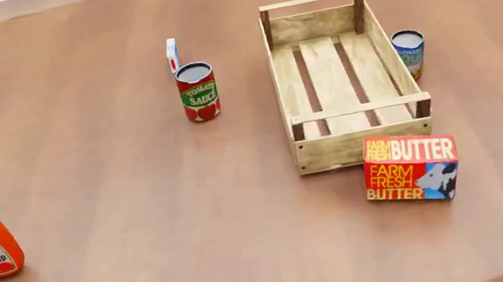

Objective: Pick up the butter and put it in the tray.

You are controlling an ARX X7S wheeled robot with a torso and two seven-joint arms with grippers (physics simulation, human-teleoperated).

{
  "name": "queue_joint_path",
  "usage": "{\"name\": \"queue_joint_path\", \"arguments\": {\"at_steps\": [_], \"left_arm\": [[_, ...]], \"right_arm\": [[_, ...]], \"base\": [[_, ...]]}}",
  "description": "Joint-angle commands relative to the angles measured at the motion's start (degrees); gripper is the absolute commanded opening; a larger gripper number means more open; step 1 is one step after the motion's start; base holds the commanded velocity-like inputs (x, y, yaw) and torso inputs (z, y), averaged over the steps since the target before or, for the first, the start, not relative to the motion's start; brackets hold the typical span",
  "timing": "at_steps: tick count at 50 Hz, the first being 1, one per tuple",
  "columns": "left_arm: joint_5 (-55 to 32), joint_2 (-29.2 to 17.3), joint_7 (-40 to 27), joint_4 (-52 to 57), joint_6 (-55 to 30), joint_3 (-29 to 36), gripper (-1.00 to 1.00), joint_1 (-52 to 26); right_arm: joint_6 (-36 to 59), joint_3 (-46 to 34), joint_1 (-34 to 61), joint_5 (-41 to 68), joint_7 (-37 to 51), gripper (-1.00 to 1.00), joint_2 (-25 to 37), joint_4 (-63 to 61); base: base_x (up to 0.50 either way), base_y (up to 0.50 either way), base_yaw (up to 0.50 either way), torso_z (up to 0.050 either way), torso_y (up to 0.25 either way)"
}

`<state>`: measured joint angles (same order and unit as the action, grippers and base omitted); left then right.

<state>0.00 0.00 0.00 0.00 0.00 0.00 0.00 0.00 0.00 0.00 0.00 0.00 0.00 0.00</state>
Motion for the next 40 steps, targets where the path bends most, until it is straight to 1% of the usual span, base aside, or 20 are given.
{"name": "queue_joint_path", "arguments": {"at_steps": [1,14,40], "left_arm": [[-0.83,-0.83,-1.0,0.59,-0.46,0.99,1.0,0.13],[-2.41,-2.84,-3.65,-0.56,0.01,3.53,1.0,-0.26],[-3.39,-4.87,-6.12,-1.23,1.42,6.46,1.0,0.35]], "right_arm": [[0.3,-1.08,-0.2,0.82,1.09,1.0,0.82,-0.52],[-0.43,-3.59,-0.04,2.88,3.12,1.0,2.99,0.03],[-1.04,-6.21,-0.44,4.51,5.04,1.0,5.0,0.83]], "base": [[0.0,0.0,0.0,0.0,0.0],[0.0,0.0,0.0,0.0,0.0],[0.0,-0.5,0.0,0.0,0.0]]}}
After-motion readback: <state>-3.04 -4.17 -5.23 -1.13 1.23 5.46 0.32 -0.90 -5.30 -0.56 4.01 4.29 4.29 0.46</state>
